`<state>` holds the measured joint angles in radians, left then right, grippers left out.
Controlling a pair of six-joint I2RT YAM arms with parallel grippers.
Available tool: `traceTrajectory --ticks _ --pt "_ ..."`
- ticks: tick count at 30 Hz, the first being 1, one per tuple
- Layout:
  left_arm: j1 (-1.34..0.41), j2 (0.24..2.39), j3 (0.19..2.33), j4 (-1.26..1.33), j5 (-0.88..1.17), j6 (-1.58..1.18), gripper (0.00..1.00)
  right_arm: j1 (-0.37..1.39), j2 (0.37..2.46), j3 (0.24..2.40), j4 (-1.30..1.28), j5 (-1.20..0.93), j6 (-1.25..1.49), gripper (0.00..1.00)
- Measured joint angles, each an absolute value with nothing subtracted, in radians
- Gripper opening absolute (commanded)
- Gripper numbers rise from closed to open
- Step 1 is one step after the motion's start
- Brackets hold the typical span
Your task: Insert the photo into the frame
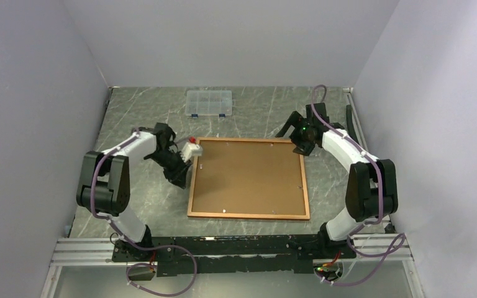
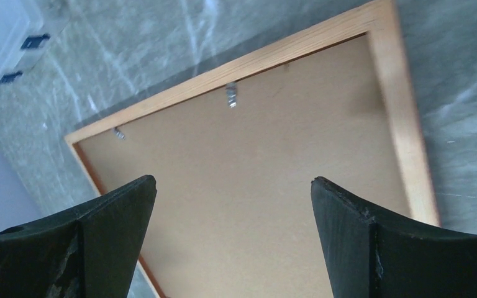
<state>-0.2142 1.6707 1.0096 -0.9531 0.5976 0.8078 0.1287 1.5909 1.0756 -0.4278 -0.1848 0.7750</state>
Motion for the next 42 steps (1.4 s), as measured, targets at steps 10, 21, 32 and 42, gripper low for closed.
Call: traceTrajectory --ticks 10,21,32,42 --pt "-0.055 1.719 1.152 -0.909 0.776 0.636 0.32 0.506 1.707 1.164 -0.277 -0.298 0.846 0.91" --pt "-0.068 1.855 1.095 -0.849 0.819 0.591 0.31 0.673 2.016 1.341 -0.151 -0.383 0.952 0.82" --pt "-0.072 1.875 1.082 -0.805 0.833 0.59 0.3 0.725 2.144 1.439 -0.061 -0.439 1.03 0.74" --pt "-0.072 1.877 1.079 -0.796 0.841 0.59 0.3 0.754 2.191 1.476 -0.022 -0.475 1.074 0.71"
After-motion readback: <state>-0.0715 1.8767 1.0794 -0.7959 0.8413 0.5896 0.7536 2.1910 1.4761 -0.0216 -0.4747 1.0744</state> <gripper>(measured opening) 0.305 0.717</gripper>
